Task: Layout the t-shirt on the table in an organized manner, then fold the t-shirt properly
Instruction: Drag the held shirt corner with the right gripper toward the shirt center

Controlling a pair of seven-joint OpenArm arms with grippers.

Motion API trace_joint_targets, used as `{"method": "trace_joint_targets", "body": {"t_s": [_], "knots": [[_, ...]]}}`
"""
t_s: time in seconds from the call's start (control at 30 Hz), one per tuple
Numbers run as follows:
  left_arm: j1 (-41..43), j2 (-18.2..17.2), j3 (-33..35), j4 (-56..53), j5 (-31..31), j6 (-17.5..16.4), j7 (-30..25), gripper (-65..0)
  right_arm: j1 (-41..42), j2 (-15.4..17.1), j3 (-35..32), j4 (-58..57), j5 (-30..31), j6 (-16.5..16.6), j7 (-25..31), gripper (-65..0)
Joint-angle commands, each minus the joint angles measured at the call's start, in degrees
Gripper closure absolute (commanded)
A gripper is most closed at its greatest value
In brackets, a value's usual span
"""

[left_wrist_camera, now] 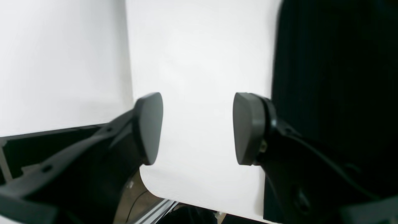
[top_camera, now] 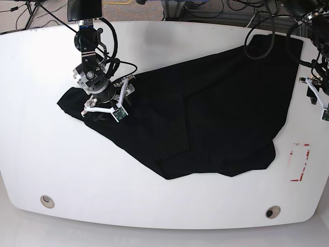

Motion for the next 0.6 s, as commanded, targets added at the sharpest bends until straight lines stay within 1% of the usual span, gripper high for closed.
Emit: {"method": "trace_joint_targets", "body": {"t_s": [0.0, 0.03, 0.1, 0.2, 0.23, 0.27, 0.33, 0.37, 0.4, 0.57], "knots": [[-0.6, -1.1, -0.3, 0.8, 0.1, 0.2, -0.8, -33.2, 1.0, 0.4, 0.3, 1.0, 0.0, -0.7, 1.1, -43.9], [-0.6, -1.1, -0.3, 0.8, 0.1, 0.2, -0.8, -33.2, 1.0, 0.1, 0.3, 1.0, 0.0, -0.7, 1.1, -42.2], [-0.6, -1.1, -0.3, 0.8, 0.1, 0.2, -0.8, -33.2, 1.1, -0.2, 0.5, 1.0, 0.0, -0.7, 1.1, -36.3], [-0.6, -1.1, -0.3, 0.8, 0.1, 0.2, -0.8, -33.2, 2.0, -0.4, 0.6, 0.9, 0.0, -0.7, 1.1, -24.3], [-0.6, -1.1, -0.3, 0.8, 0.1, 0.2, -0.8, -33.2, 2.1, -0.4, 0.6, 0.8, 0.1, -0.7, 1.1, -17.8], [-0.6, -1.1, -0.3, 0.8, 0.1, 0.2, -0.8, -33.2, 2.1, -0.4, 0.6, 0.7, 0.1, -0.7, 1.1, -15.2], [-0.6, -1.1, -0.3, 0.8, 0.1, 0.2, -0.8, -33.2, 2.2, -0.4, 0.6, -0.1, 0.1, -0.7, 1.1, -5.5], [-0.6, -1.1, -0.3, 0.8, 0.1, 0.2, -0.8, -33.2, 2.5, -0.4, 0.6, -0.3, 0.1, -0.7, 1.1, -2.2], [-0.6, -1.1, -0.3, 0.8, 0.1, 0.2, -0.8, -33.2, 3.0, -0.5, 0.6, -0.5, 0.1, -0.7, 1.1, 0.0], [-0.7, -1.1, -0.3, 0.8, 0.1, 0.2, -0.8, -33.2, 3.3, -0.5, 0.6, -0.4, 0.0, -0.7, 1.0, 0.0]]}}
